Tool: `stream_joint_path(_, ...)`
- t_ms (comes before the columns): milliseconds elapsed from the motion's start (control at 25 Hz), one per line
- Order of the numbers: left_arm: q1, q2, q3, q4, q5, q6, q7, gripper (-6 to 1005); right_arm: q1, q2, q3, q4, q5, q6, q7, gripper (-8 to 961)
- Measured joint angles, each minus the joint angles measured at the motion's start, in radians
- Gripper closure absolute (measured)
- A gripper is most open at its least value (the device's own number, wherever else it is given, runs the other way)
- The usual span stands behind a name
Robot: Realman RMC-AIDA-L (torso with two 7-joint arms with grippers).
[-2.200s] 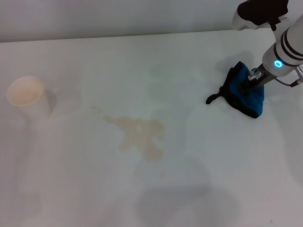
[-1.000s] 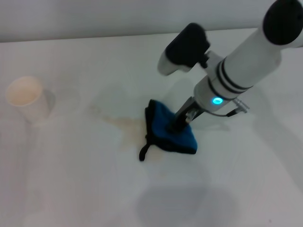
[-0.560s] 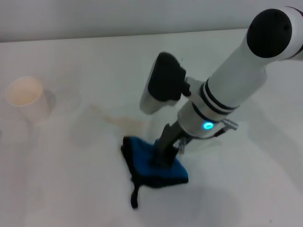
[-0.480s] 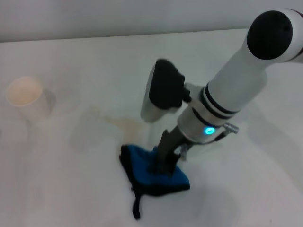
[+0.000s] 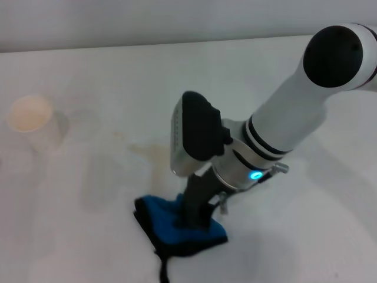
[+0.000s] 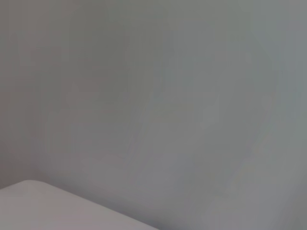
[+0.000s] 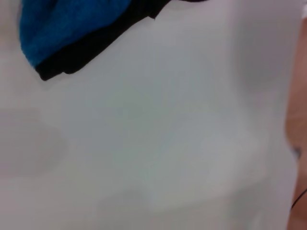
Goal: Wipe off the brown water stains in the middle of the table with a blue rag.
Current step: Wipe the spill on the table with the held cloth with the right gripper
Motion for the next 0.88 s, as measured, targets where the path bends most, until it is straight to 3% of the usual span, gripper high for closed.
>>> stream_joint_path(480,-0.001,0.0,0.0,-0.012,0.0,-0.011,0.0,123,0.016,-0.003,0.008,0.03,-0.023,-0.276,0.061,862)
stream_joint_path(880,-0.001,0.0,0.0,-0.012,0.0,-0.011,0.0,124,0.031,-0.001,0.0,0.061,-0.215,-0.439,0.261,861)
